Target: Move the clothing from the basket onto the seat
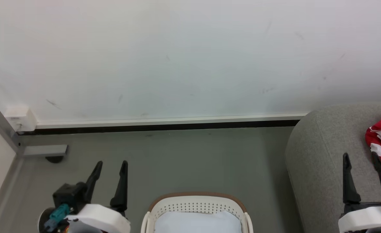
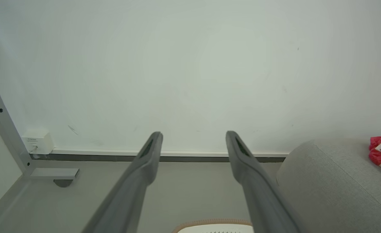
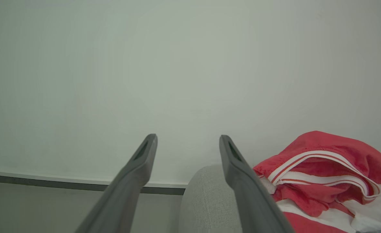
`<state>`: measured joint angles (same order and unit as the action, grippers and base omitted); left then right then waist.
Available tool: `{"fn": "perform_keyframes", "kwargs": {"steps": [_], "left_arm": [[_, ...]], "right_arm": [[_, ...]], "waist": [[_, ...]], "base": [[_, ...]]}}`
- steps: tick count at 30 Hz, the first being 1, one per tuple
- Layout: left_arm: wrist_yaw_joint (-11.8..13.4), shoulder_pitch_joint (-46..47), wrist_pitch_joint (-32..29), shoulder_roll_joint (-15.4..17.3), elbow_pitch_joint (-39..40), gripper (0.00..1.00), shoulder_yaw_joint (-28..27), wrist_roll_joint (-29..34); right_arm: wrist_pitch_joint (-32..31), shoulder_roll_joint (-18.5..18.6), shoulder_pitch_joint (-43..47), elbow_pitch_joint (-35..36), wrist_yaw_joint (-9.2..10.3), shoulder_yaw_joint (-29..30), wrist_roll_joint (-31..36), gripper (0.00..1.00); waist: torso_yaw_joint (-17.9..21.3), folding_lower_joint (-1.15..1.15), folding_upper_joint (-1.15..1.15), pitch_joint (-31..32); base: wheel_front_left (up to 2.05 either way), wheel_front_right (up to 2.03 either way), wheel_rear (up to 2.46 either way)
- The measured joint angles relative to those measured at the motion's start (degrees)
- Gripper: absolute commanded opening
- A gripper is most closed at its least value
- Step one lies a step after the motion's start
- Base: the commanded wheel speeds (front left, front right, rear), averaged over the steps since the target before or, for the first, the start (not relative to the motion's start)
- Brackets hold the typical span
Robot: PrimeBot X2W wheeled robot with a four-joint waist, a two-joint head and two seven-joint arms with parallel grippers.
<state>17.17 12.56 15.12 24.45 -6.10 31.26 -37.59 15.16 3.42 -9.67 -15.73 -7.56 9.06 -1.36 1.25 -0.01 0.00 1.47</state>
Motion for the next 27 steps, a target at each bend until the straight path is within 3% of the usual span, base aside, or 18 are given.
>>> {"fn": "perform_keyframes", "kwargs": {"steps": [6, 16, 27], "left_arm": [[-3.1, -5.4, 0.0, -3.2, -0.6, 1.0, -5.0, 5.1], [-7.6, -8.3, 0.0, -7.7, -3.6, 1.0, -10.4, 10.6], [-10.7, -9.0, 0.0, -10.6, -5.8, 1.0, -14.0, 14.3]], "right_arm": [[0.0, -0.4, 3.7, 0.0, 0.0, -1.4, 2.7, 1.0], [0.0, -0.5, 4.6, -2.5, 0.0, -4.5, 1.5, 1.0], [0.0, -0.5, 4.5, -3.9, 0.0, -4.8, 1.1, 1.0]], "waist": [[0.1, 0.0, 0.0, 1.3], [0.7, 0.0, 0.0, 2.0], [-0.1, 0.01, 0.0, 2.1]], "base": [[0.0, 0.0, 0.0], [0.0, 0.0, 0.0], [0.0, 0.0, 0.0]]}}
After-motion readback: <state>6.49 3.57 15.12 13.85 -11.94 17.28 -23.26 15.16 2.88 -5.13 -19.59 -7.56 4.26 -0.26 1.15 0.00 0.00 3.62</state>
